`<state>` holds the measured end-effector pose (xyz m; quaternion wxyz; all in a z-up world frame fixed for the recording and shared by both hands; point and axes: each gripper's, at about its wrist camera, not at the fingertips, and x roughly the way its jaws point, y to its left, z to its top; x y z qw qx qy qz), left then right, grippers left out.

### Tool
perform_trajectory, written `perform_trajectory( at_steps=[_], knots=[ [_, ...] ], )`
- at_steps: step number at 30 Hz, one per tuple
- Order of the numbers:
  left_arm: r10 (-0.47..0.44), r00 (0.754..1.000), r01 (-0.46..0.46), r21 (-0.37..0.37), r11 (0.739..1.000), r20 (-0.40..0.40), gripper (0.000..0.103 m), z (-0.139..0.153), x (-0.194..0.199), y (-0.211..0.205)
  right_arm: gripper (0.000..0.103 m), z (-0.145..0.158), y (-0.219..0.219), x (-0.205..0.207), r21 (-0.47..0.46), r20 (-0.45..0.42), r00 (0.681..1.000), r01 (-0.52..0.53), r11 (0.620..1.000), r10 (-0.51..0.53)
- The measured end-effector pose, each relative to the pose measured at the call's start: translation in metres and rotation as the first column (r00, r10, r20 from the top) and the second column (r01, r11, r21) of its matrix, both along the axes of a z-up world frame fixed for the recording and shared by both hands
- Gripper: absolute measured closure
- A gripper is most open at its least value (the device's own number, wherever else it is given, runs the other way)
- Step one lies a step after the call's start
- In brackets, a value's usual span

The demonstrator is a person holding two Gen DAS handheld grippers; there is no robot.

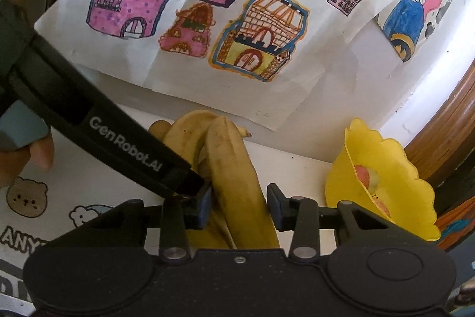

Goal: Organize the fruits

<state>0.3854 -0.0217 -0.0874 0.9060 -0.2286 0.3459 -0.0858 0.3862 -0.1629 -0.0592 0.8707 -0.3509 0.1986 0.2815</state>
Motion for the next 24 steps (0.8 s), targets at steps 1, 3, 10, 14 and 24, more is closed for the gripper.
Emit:
perform_trajectory(
  at_steps=[1,3,10,14,24],
  knots=[
    [0.003,1.000,-0.003,-0.002,1.000,-0.001,0.038,0.000,0.000,0.000,0.063,0.000,0.000,0.000,0.001,0.002,1.000,0.002,1.000,-0.002],
    [0.005,1.000,-0.005,-0.006,1.000,0.000,0.044,0.000,0.000,0.000,0.064,-0.001,-0.002,-0.001,0.004,0.006,1.000,0.003,1.000,-0.004],
    [-0.016,1.000,0.016,-0.062,0.998,-0.011,0.057,-0.002,-0.001,0.003,0.068,-0.010,0.004,-0.018,-0.071,0.098,0.995,0.004,0.997,0.003],
    [-0.043,0.999,0.043,-0.045,0.998,-0.005,0.077,0.002,-0.010,0.009,0.068,-0.013,0.003,-0.031,-0.086,0.146,0.989,0.017,0.996,-0.004],
    [-0.061,0.994,0.050,-0.117,0.992,-0.086,0.081,-0.006,-0.010,0.017,0.068,-0.013,0.004,-0.050,-0.151,0.160,0.987,0.023,0.988,0.001]
  ],
)
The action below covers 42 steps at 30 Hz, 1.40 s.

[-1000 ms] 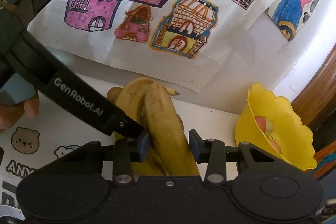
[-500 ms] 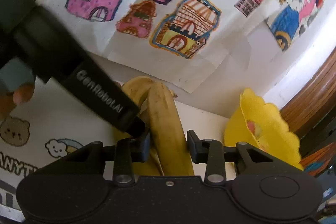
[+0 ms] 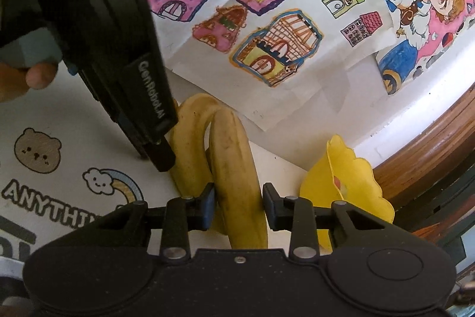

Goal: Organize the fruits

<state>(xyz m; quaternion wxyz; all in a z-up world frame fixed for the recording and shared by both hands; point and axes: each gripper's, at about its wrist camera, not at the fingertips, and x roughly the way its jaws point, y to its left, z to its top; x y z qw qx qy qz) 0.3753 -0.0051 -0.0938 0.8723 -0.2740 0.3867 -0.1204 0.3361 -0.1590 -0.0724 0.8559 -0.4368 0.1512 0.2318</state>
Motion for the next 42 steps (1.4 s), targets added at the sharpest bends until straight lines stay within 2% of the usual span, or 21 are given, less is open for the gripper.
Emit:
perform_trajectory(
  at_steps=[2,4,6,8,19,22,23,24,29,32,37,42],
  knots=[
    [0.022,1.000,-0.022,-0.015,1.000,-0.006,0.077,0.000,0.001,-0.001,0.068,0.003,-0.004,0.000,0.018,0.000,1.000,0.021,1.000,-0.021],
    [0.054,0.999,-0.054,-0.029,0.998,-0.002,0.066,-0.001,0.000,-0.001,0.069,0.007,-0.009,-0.001,0.044,0.008,0.999,0.033,0.998,-0.034],
    [0.091,0.996,-0.091,-0.053,0.994,0.004,0.042,0.001,0.000,0.000,0.070,0.010,-0.015,-0.002,0.067,0.017,0.999,0.042,0.997,-0.043],
    [0.135,0.991,-0.134,-0.081,0.988,-0.001,0.036,0.002,0.003,-0.002,0.070,0.012,-0.019,-0.003,0.088,0.016,0.999,0.047,0.995,-0.049],
    [0.273,0.962,-0.271,0.053,0.961,-0.025,0.036,0.010,0.023,-0.031,0.071,0.015,-0.034,-0.003,0.181,0.026,0.998,0.058,0.982,-0.064],
    [0.296,0.955,-0.291,0.104,0.951,-0.032,0.041,0.013,0.031,-0.040,0.071,0.015,-0.037,-0.004,0.194,0.029,0.997,0.059,0.979,-0.066],
    [0.298,0.954,-0.292,0.124,0.948,-0.033,0.048,0.013,0.032,-0.043,0.071,0.015,-0.038,-0.003,0.198,0.029,0.997,0.059,0.978,-0.066],
    [0.302,0.953,-0.295,0.143,0.945,-0.034,0.048,0.014,0.033,-0.045,0.071,0.015,-0.039,-0.003,0.204,0.028,0.997,0.059,0.977,-0.066],
    [0.299,0.952,-0.291,0.115,0.950,-0.060,0.052,0.014,0.027,-0.038,0.071,0.014,-0.042,-0.002,0.217,0.033,0.998,0.052,0.975,-0.060],
    [0.253,0.964,-0.245,0.096,0.965,-0.078,0.057,0.014,0.021,-0.031,0.071,0.013,-0.040,-0.002,0.217,0.040,0.997,0.049,0.975,-0.059],
    [0.069,0.994,-0.056,0.145,0.988,-0.081,0.057,0.019,0.006,-0.016,0.071,0.018,-0.039,-0.008,0.214,0.043,0.997,0.047,0.976,-0.058],
    [-0.064,0.990,0.085,0.171,0.982,-0.124,0.058,0.026,-0.012,0.004,0.071,0.027,-0.035,-0.021,0.199,0.050,0.998,0.032,0.980,-0.043]
  ],
)
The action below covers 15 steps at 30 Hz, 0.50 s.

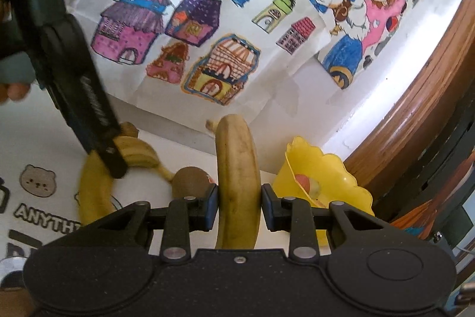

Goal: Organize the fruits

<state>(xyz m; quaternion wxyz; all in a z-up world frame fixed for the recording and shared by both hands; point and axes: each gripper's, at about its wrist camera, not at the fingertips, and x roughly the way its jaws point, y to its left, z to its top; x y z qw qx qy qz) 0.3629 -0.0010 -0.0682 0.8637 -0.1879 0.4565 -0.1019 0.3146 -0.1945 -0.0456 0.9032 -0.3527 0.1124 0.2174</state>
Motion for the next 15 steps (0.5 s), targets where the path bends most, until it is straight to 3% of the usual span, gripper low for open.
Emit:
perform_trajectory(
  at_steps=[8,15],
  knots=[
    [-0.084,0.996,0.085,0.042,0.996,-0.018,0.060,0.010,-0.038,0.016,0.071,0.005,0.014,-0.044,-0.026,-0.025,0.999,-0.040,0.999,0.039],
    [-0.062,0.998,0.064,0.090,0.994,-0.022,0.057,0.013,-0.043,0.003,0.071,-0.010,0.032,-0.074,-0.115,-0.063,0.995,-0.088,0.989,0.081]
  ],
)
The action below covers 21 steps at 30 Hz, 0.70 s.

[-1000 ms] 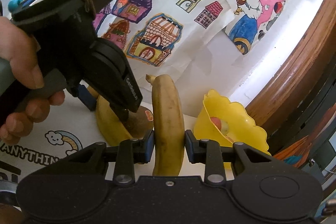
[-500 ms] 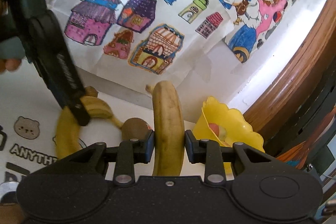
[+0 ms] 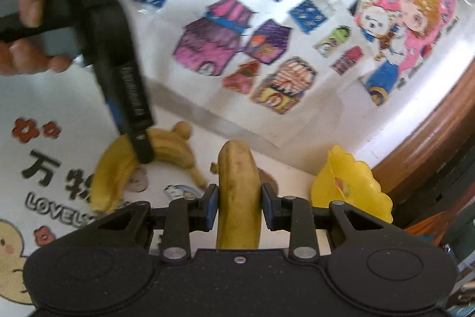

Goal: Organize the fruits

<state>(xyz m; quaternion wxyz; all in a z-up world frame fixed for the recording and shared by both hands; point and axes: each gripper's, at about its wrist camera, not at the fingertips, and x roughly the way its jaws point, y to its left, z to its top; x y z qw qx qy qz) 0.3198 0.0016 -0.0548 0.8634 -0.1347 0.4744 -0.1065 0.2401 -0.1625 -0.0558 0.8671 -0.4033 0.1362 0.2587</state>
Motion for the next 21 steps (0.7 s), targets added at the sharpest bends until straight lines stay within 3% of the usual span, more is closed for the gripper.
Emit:
perform_trajectory(
  at_steps=[3,12,21],
  knots=[
    [0.003,1.000,-0.003,0.040,0.999,0.001,0.052,-0.002,-0.001,-0.008,0.071,-0.001,0.002,0.001,-0.009,-0.001,1.000,0.011,1.000,-0.011],
    [-0.017,1.000,0.015,0.086,0.996,0.024,0.052,-0.006,-0.007,-0.018,0.065,-0.015,0.007,0.029,-0.021,-0.107,0.993,0.040,0.999,-0.042],
    [0.003,0.999,-0.007,0.103,0.995,0.041,0.055,-0.007,-0.008,-0.022,0.061,-0.032,0.018,0.040,-0.035,-0.149,0.988,0.030,0.999,-0.035]
  ],
)
